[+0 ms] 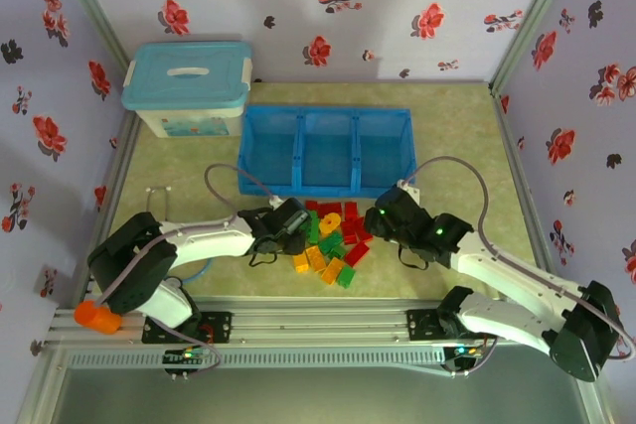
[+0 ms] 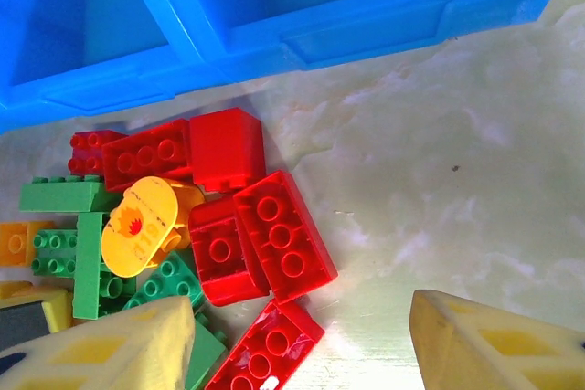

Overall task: Sort the legos into containers by color
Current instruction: Pick up the lego from the middle-left of the table, then place the lego in the container.

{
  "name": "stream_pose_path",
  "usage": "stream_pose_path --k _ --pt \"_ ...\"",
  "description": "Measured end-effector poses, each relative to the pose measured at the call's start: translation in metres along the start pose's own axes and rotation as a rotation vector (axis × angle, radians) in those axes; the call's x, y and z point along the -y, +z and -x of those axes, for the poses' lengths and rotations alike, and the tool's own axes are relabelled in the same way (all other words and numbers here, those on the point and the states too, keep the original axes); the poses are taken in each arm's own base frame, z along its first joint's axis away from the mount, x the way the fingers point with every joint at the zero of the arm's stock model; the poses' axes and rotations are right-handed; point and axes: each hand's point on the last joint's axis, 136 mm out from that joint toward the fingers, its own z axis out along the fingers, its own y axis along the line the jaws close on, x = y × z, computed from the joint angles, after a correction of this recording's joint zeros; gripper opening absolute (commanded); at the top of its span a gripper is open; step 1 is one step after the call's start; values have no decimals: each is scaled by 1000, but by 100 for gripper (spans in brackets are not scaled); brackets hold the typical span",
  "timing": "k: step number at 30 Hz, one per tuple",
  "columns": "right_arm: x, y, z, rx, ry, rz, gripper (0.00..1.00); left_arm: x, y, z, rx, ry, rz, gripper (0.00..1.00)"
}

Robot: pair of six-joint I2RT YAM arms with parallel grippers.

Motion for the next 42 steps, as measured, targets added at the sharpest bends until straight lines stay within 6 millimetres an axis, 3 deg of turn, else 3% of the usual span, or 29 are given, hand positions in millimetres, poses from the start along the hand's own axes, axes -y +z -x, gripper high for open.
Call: stream_pose_path --k 11,26,31,36,39,42 --pt "-1 -3 -5 6 13 21 62 0 -2 2 17 -17 -12 38" --pt "-4 -7 -6 20 15 38 62 -20 -45 15 86 -27 21 38" --pt "-4 -3 -10 6 4 24 62 -28 -71 52 159 -67 14 38" --pt "-6 -2 -14 -3 -5 25 63 -38 -97 108 246 -115 7 38" --pt "-9 -1 -15 -5 -10 32 63 -46 -105 143 282 -132 19 38" --pt "-13 1 -16 -7 -16 38 63 -53 -101 172 285 -137 43 37"
